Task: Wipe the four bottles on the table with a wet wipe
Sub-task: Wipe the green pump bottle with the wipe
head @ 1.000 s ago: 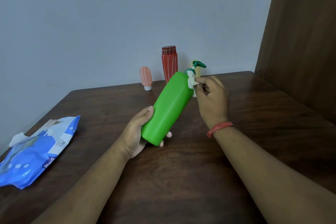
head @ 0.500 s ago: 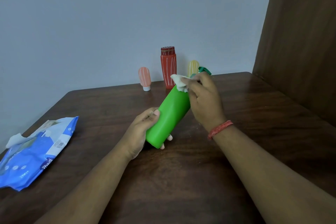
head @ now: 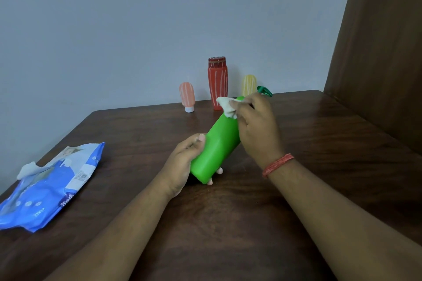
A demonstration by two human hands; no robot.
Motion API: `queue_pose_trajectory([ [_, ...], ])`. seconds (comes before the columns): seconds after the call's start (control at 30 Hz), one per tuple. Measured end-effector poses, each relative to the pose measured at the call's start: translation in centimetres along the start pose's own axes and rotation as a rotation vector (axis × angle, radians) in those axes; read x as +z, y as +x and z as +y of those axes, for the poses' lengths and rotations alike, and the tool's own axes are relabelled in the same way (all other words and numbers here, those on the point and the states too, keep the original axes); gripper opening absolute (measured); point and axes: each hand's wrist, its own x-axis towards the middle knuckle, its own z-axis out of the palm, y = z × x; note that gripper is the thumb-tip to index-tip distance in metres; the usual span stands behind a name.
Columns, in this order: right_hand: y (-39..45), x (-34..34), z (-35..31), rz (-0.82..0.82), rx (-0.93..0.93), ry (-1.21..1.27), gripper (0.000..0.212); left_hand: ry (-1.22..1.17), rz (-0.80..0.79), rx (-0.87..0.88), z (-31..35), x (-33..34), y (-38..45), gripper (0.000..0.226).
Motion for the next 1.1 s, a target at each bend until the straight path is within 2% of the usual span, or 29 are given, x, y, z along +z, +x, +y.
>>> queue_pose_trajectory([
  [0.07, -0.6, 0.2, -1.0, -0.106, -0.101, 0.037, 0.014, -0.010, 0.017, 0.008, 0.0, 0.0, 0.0, 0.062],
  [0.13, -0.7, 0.3, -1.4, -0.190, -0.157, 0.048, 0.020, -0.016, 0.037, 0.008, 0.0, 0.0, 0.1, 0.069],
  [0.23, -0.5, 0.2, -1.6, -0.185, -0.131, 0.048, 0.023, -0.026, 0.062, -0.005, 0.0, 0.1, 0.2, 0.077],
  [0.37, -1.2, 0.2, -3.1, -0.348, -0.264, 0.088, 0.025, -0.092, 0.087, -0.007, 0.1, 0.1, 0.3, 0.084],
  [0.53, -1.3, 0.2, -3.7, -0.362, -0.248, 0.139, 0.024, -0.156, 0.127, -0.036, 0.0, -0.3, 0.7, 0.092],
  [0.73, -1.9, 0.3, -5.2, -0.488, -0.392, 0.199, 0.027, -0.369, 0.202, -0.033, 0.0, -1.3, 1.1, 0.083],
  [0.87, -2.0, 0.3, -5.5, -0.535, -0.439, 0.213, 0.033, -0.394, 0.222, -0.060, -0.4, -1.9, 1.3, 0.081],
  [0.97, -2.1, 0.3, -5.5, -0.563, -0.458, 0.213, 0.029, -0.430, 0.226, -0.076, -0.3, -2.2, 1.4, 0.087],
  [1.1, -2.2, 0.2, -5.1, -0.529, -0.451, 0.225, 0.027, -0.425, 0.227, -0.049, -0.2, -1.8, 1.2, 0.079],
])
